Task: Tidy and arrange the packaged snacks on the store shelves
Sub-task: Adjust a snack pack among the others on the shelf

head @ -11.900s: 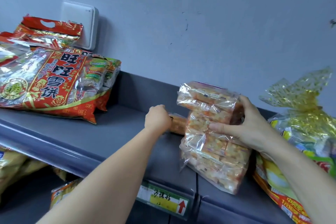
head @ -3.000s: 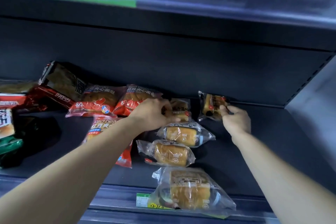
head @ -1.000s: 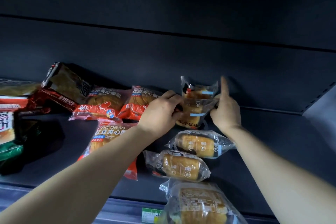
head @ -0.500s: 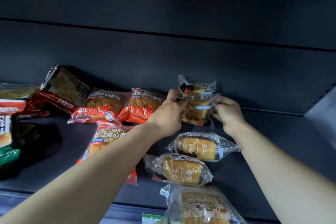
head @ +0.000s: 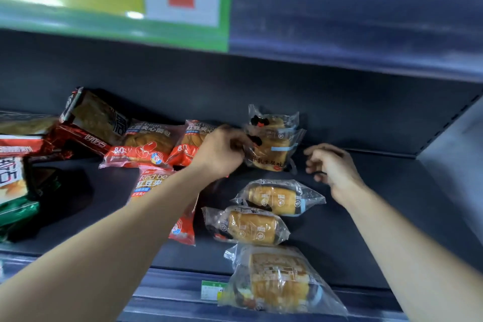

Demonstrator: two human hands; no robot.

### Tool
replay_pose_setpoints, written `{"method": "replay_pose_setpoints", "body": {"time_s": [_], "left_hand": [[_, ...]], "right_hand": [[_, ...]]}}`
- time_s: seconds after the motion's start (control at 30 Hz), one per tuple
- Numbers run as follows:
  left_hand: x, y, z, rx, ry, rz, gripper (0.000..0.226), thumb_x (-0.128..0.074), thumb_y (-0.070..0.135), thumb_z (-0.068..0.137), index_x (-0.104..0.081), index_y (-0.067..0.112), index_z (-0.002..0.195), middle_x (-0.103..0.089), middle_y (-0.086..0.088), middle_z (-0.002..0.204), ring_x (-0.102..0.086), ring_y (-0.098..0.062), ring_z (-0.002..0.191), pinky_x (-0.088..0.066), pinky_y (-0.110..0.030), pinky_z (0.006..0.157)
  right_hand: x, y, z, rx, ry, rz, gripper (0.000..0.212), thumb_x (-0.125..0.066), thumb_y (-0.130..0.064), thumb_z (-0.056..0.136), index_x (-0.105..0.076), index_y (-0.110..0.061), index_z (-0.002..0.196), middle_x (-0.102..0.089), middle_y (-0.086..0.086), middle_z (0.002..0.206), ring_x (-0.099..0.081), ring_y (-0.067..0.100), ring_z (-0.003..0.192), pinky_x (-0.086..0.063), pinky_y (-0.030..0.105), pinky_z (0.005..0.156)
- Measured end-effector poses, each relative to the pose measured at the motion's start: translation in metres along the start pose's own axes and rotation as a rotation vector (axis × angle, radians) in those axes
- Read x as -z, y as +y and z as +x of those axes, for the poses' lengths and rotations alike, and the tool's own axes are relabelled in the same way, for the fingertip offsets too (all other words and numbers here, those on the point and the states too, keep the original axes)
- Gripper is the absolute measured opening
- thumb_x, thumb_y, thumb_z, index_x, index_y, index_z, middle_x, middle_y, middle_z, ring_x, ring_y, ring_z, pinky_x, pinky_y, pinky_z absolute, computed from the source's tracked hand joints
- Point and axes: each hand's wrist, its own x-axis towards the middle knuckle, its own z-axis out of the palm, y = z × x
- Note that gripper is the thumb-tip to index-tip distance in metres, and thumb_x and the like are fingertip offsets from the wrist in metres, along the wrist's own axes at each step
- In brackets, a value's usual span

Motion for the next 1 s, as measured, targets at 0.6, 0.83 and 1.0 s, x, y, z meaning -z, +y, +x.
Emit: {"method": "replay_pose_setpoints", "body": {"time_s": [0.6,0.83,1.0], "left_hand": [[-0.008,-0.003,-0.011,0.563,-0.048,-0.783,0.068,-0.065,0.060,0.079,-0.057,0.008,0.123,-0.070,-0.012,0.108,-0.070,-0.029,0.093,-0.060,-0.043,0.076],[-0.012,-0.011,-0.014,0.413,-0.046,-0.804,0.038,-0.068,0.013,0.087,-0.058,0.006,0.123,-0.071,-0.007,0.097,-0.069,-0.017,0.078,-0.057,-0.028,0.068],[-0.016,-0.012,-0.010,0.413,-0.034,-0.484,0.027,-0.064,0.005,0.089,-0.066,0.004,0.115,-0.070,-0.008,0.093,-0.067,-0.021,0.086,-0.054,-0.039,0.091]], "right_hand": [[-0.003,0.015,-0.035,-0.073,-0.357,0.112,0.022,-0.060,-0.003,0.087,-0.065,-0.022,0.097,-0.068,0.007,0.098,-0.064,0.021,0.087,-0.052,0.037,0.078],[-0.025,0.012,-0.029,0.145,0.002,-0.034,0.010,-0.072,-0.029,0.083,-0.066,-0.022,0.078,-0.062,-0.008,0.064,-0.055,0.008,0.056,-0.049,0.017,0.053],[-0.032,0.020,-0.025,0.186,0.060,-0.172,0.024,-0.068,-0.042,0.083,-0.063,-0.021,0.070,-0.061,-0.007,0.063,-0.058,0.014,0.064,-0.053,0.038,0.069]]}}
